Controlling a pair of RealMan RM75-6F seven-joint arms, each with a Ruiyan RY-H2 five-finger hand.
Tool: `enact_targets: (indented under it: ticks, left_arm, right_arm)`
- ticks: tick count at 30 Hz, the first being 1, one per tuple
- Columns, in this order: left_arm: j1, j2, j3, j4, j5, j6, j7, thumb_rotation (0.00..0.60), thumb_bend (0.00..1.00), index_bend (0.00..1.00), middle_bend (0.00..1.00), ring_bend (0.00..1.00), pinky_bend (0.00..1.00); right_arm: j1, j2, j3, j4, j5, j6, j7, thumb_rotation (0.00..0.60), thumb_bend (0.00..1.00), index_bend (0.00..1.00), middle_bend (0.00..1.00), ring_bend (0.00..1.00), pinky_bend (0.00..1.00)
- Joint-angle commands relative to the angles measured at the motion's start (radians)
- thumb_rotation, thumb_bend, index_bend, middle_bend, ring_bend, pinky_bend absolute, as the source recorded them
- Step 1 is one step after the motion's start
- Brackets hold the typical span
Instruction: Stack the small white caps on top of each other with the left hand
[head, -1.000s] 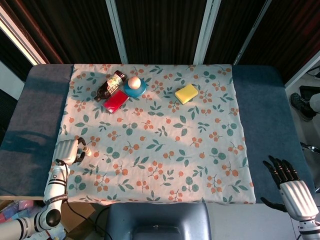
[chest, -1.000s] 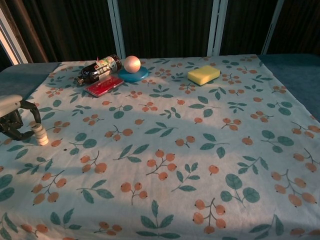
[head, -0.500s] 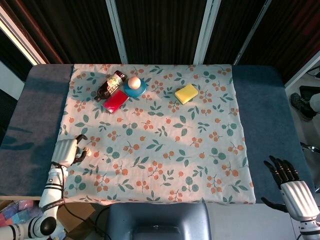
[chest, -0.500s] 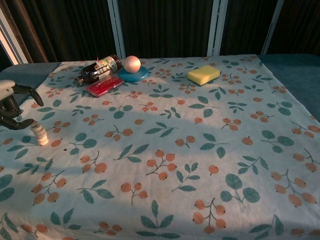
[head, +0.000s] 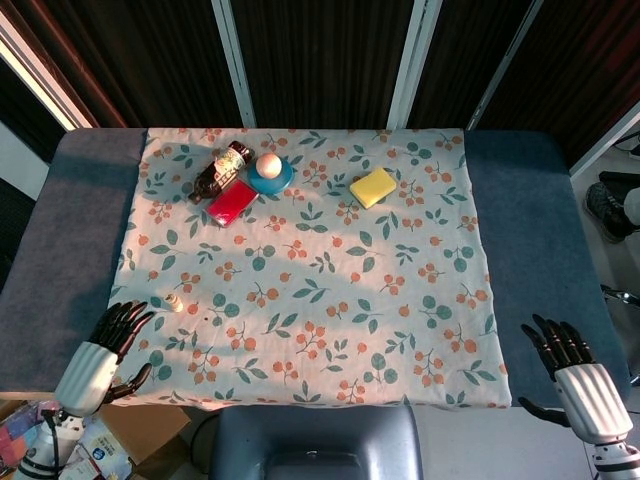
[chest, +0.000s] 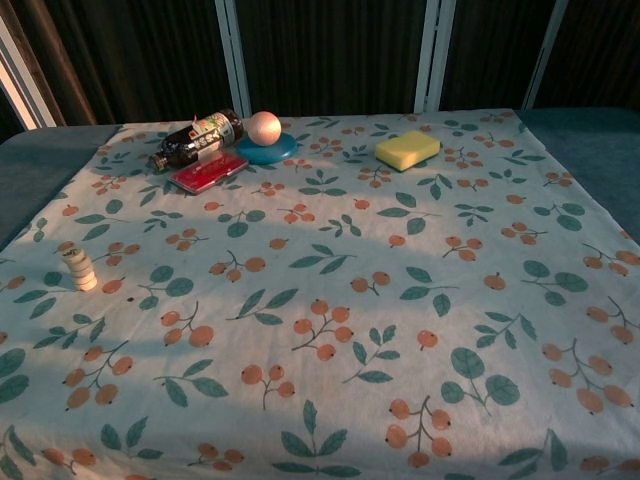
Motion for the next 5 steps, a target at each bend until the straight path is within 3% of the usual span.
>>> enact_targets:
  ticks: [1,5]
  left_arm:
    - [0.048,0.032,0.040,0.040,0.019,0.024,-0.052,0.600,0.40,0.00,0.00,0.00,0.00]
    - [0.043,0.045,0.035,0.025,0.006,-0.016,-0.036,0.600,0.40,0.00,0.00,0.00,0.00]
  right_arm:
    - [-0.002,0.000,-0.001,0.001,0.001,0.001,-0.001,0.600,0.18,0.00,0.00,0.00,0.00]
    - [-0.002,0.000,-0.001,0.002,0.002,0.002,0.000,0.600,0.18,0.00,0.00,0.00,0.00]
